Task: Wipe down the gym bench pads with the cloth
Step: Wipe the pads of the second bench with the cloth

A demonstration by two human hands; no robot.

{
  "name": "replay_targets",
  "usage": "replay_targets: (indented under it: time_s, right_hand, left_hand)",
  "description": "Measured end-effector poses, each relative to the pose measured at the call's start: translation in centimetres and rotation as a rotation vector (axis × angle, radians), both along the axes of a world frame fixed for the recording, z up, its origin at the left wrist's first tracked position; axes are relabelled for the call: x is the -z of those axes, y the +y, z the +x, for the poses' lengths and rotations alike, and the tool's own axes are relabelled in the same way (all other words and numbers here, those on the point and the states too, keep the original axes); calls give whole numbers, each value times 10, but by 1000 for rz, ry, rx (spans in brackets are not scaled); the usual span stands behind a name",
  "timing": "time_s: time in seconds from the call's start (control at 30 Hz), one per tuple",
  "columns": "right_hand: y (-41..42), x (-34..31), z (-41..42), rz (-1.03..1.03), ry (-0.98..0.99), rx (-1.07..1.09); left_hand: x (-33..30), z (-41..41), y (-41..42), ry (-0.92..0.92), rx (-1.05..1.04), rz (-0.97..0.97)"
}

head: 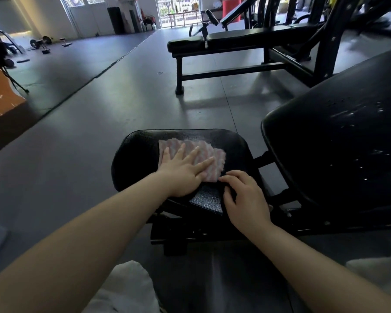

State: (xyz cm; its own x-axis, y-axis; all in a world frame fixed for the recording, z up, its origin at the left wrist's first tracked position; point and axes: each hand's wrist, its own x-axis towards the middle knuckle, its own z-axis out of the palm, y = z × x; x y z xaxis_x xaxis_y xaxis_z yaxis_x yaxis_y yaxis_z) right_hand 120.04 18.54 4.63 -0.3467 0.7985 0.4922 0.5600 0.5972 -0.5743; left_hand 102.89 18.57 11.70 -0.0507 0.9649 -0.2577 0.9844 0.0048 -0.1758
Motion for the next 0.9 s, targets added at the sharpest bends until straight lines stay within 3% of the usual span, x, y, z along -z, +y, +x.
replay_targets:
  time_s: [0.07,0.13,0.23,0.3,0.4,0.9]
  right_hand:
    - [2,-7,11,4,24,-46]
    - [9,-17,26,150,-99,-53]
    - [25,-33,59,344,-487,-32]
    - [32,-43,81,349,-773,1]
    - [35,-51,103,300,-994,82]
    - [35,-70,95,85,-1089,74]
  left_hand:
    - [2,15,-26,21,51,1]
    - [6,30,-50,31,116,2]
    - [17,42,-72,57,230,3]
    - [19,41,-71,60,257,-1]
    - [15,36,-48,22,223,-29]
    - [17,18,121,-87,-133,-23]
